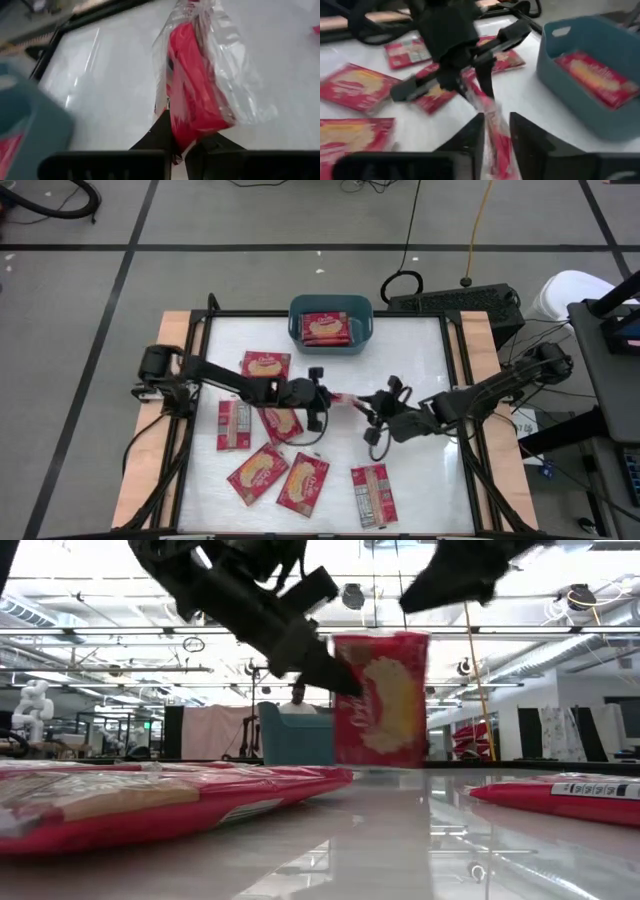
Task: Sort popcorn bags into baskets
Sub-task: Put the red popcorn bag into the green bin
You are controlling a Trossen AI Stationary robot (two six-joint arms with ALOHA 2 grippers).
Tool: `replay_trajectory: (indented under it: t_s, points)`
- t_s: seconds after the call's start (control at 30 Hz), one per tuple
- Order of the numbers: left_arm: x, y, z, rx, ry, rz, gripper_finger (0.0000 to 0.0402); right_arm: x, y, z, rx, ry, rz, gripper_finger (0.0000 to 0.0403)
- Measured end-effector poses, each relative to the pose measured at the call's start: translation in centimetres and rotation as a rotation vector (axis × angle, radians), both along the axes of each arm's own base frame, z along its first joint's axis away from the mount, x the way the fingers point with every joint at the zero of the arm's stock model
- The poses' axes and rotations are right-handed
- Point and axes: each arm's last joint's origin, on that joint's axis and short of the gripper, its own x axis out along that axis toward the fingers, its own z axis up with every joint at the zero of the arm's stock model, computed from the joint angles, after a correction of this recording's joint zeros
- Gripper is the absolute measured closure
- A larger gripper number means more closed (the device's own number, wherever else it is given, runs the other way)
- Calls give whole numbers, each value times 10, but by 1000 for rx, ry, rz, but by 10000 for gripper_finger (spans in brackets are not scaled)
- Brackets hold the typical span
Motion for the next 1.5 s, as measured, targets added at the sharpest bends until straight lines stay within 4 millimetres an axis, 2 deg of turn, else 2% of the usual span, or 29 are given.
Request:
replay_trajectory:
  t_s: [0.17, 0.37, 0.57, 0.73, 0.9, 1.07, 1.2, 1.33, 1.5]
  points:
    - [-18, 16, 27, -56, 32, 78, 378, 35, -10, 22, -57, 114, -13, 253]
    - [-33, 28, 26, -110, 155, 121, 369, 73, -28, 29, -53, 212, 61, 221]
    - [-35, 26, 24, -123, 192, 125, 381, 90, -47, 14, -34, 293, 135, 218]
    - [-34, 25, 24, -124, 184, 122, 366, 98, -55, -1, -51, 353, 134, 219]
    - [-34, 25, 25, -125, 183, 121, 371, 99, -57, -8, -76, 397, 149, 252]
    - [-34, 25, 25, -126, 178, 120, 373, 97, -58, -13, -100, 423, 169, 324]
    - [-34, 25, 25, -128, 174, 123, 360, 96, -58, -17, -105, 432, 177, 386]
    - [-34, 26, 25, -105, 169, 149, 325, 95, -58, -18, -115, 437, 184, 389]
    - [-38, 27, 28, -102, 179, 188, 255, 90, -63, -11, -130, 444, 192, 394]
